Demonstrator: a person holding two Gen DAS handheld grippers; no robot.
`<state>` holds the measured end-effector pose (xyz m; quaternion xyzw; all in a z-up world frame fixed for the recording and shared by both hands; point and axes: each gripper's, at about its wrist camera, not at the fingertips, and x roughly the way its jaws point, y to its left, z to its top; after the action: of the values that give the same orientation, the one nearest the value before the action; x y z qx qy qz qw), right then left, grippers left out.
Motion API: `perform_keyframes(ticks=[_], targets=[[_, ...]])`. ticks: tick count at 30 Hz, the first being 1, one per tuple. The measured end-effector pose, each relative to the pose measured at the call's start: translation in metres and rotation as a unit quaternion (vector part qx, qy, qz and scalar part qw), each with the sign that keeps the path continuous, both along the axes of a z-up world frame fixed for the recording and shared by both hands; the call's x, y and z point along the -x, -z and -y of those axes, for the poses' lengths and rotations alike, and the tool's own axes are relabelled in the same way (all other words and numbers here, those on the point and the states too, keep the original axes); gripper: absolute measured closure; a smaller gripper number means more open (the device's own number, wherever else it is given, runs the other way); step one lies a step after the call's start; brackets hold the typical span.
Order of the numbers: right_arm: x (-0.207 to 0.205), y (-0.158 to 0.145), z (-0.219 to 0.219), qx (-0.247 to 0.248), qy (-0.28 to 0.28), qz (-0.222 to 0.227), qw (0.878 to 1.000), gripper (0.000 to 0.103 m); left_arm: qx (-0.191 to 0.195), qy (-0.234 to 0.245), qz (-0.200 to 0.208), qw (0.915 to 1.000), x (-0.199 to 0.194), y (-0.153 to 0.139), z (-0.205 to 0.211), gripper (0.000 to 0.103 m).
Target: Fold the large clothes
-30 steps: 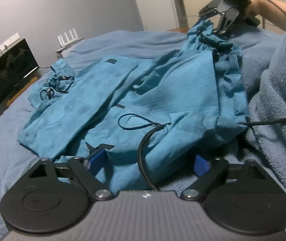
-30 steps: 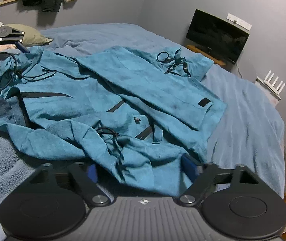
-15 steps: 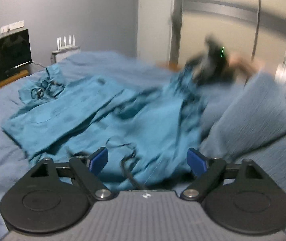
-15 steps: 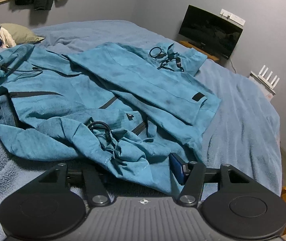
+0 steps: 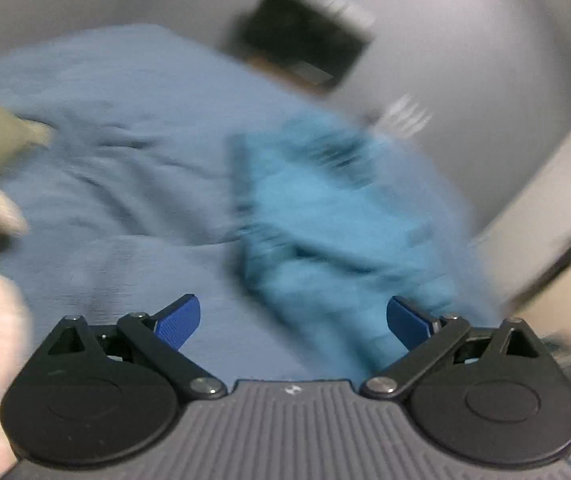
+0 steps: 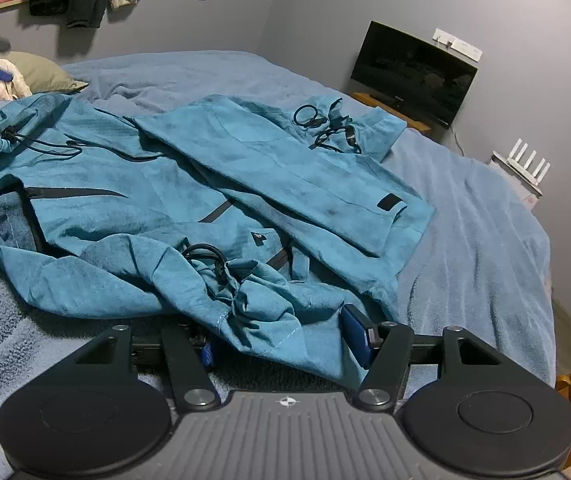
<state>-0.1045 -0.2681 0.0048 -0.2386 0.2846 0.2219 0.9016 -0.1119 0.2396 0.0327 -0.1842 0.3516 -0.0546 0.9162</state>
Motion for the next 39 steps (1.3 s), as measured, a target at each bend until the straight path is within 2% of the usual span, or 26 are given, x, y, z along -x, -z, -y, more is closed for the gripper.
perform_keyframes(ticks=[2, 3, 6, 8, 9, 13, 15, 17, 19, 21, 22, 25, 28, 29, 33, 36, 37, 38, 39], targets=[[0.000, 0.000, 0.000, -0.001, 0.000, 0.000, 1.000, 0.041, -0.116, 0.015, -0.017, 0.9930, 0.000, 0.001, 0.019, 0.007], [0.000, 0.000, 0.000, -0.001, 0.000, 0.001, 1.000, 0.041, -0.138, 0.030, -0.023, 0.9898, -0.001, 0.001, 0.025, 0.007], [0.002, 0.000, -0.001, -0.004, 0.001, 0.003, 1.000, 0.041, -0.153, 0.108, -0.019, 0.9821, -0.001, 0.002, 0.038, 0.008], [0.004, 0.000, 0.000, -0.006, 0.002, 0.006, 1.000, 0.040, -0.187, 0.157, -0.008, 0.9698, 0.001, 0.001, 0.050, 0.008], [0.004, 0.000, 0.000, -0.007, 0.003, 0.007, 1.000, 0.040, -0.210, 0.183, -0.002, 0.9603, 0.006, 0.002, 0.055, 0.008], [0.007, 0.000, 0.000, -0.007, 0.002, 0.007, 1.000, 0.039, -0.323, 0.274, 0.018, 0.9059, 0.017, 0.011, 0.089, 0.009], [0.006, 0.000, -0.001, -0.007, 0.002, 0.004, 1.000, 0.038, -0.340, 0.306, 0.044, 0.8884, 0.021, 0.011, 0.101, 0.009], [0.004, -0.001, -0.001, -0.007, 0.000, -0.001, 1.000, 0.038, -0.341, 0.347, 0.059, 0.8716, 0.019, 0.011, 0.108, 0.009], [0.003, -0.002, -0.001, -0.006, -0.004, -0.005, 1.000, 0.037, -0.360, 0.384, 0.075, 0.8471, 0.019, 0.016, 0.117, 0.009], [0.003, -0.002, -0.001, -0.007, -0.013, -0.008, 1.000, 0.035, -0.378, 0.402, 0.090, 0.8293, 0.015, 0.020, 0.124, 0.009], [0.003, -0.003, -0.001, -0.007, -0.020, -0.009, 1.000, 0.032, -0.377, 0.410, 0.098, 0.8247, 0.012, 0.021, 0.126, 0.008], [0.006, -0.005, -0.001, -0.005, -0.054, -0.010, 0.999, 0.022, -0.360, 0.432, 0.111, 0.8192, 0.004, 0.025, 0.130, 0.008], [0.005, -0.007, 0.004, -0.001, -0.091, -0.016, 0.996, 0.019, -0.355, 0.467, 0.122, 0.8009, -0.003, 0.034, 0.138, 0.008], [0.004, -0.008, 0.005, -0.003, -0.097, -0.021, 0.995, 0.019, -0.351, 0.475, 0.120, 0.7976, -0.008, 0.038, 0.144, 0.008], [-0.002, -0.009, 0.006, -0.023, -0.114, -0.033, 0.993, 0.023, -0.321, 0.494, 0.099, 0.8017, -0.023, 0.045, 0.152, 0.011], [-0.005, -0.006, 0.003, -0.025, -0.112, -0.030, 0.993, 0.038, -0.290, 0.504, 0.082, 0.8092, -0.032, 0.048, 0.150, 0.026], [-0.006, -0.004, 0.004, -0.026, -0.102, -0.028, 0.994, 0.049, -0.279, 0.508, 0.079, 0.8112, -0.033, 0.047, 0.149, 0.035], [-0.007, -0.004, 0.004, -0.030, -0.089, -0.024, 0.995, 0.064, -0.272, 0.510, 0.079, 0.8123, -0.033, 0.047, 0.149, 0.045], [-0.008, -0.002, 0.006, -0.035, -0.075, -0.020, 0.996, 0.071, -0.270, 0.508, 0.083, 0.8140, -0.033, 0.047, 0.148, 0.049]])
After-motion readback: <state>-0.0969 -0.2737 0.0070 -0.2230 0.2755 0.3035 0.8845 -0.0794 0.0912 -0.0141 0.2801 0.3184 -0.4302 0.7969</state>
